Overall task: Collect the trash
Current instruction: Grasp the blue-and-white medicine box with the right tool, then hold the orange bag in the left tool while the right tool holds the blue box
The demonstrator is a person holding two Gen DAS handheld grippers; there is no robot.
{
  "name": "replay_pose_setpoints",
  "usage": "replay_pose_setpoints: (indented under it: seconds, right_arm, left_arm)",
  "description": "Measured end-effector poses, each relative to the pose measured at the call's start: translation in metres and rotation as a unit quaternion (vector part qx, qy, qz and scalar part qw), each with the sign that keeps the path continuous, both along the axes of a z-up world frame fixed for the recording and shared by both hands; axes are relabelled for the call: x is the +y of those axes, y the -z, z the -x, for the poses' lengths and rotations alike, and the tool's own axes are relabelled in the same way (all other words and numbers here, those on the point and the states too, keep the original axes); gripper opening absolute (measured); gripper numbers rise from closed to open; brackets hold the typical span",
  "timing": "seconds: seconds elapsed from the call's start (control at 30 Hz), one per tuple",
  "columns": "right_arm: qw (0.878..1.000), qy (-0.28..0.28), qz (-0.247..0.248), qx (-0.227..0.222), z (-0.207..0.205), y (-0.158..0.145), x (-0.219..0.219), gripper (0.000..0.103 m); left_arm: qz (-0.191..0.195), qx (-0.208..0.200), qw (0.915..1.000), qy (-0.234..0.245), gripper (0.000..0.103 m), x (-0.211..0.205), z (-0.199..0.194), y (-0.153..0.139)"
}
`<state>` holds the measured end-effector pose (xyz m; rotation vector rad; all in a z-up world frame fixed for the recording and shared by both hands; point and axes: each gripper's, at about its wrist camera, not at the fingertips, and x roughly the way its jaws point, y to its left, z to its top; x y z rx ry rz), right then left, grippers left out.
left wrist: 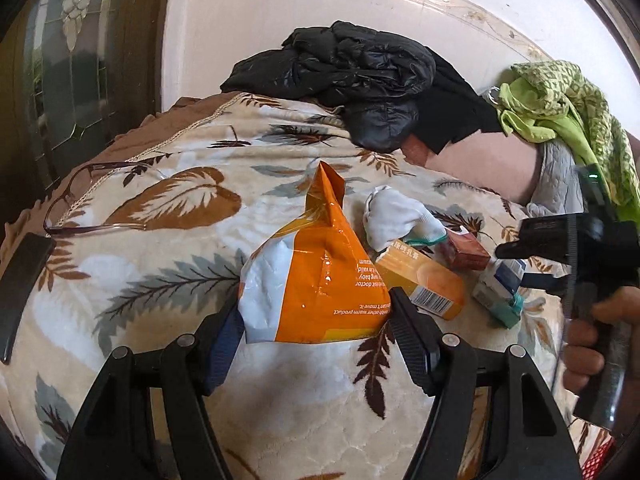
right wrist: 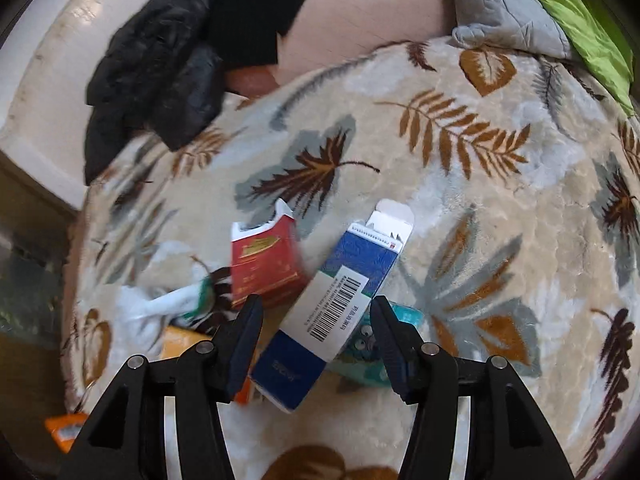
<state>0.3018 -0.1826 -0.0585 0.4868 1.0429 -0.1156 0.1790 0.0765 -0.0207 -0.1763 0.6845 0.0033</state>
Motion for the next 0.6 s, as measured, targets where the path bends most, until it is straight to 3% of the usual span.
replay_pose_setpoints:
  seconds: [0.07,0.13,0.3,0.6]
  right_arm:
    - [1.000,0.008,-0.001,0.011,0.004,0.010,-0.002,0.046]
    - [1.000,0.004,-0.004,0.003,0.013,0.015,-0.006,0.043]
    - [0.998,-0.037,0.004,-0.058,0.058,0.003,-0.012,0.042]
    - [0.976,-0.116,0.083,-0.166,0.189,-0.019,-0.010,0.042]
  left_arm:
    - [-0.002,-0.003,1.0000,0.002,0.069,-0.001,0.001,0.000]
    - [-0.003,-0.005,0.9999,0.009,0.069,-0.003,0.001,-0.001]
    - [-0.012,-0.013,0.9995,0.027,0.069,-0.013,0.008,-0.002]
    - [-0.035,-0.023,0.9966,0.071,0.069,-0.048,0.034,-0.005]
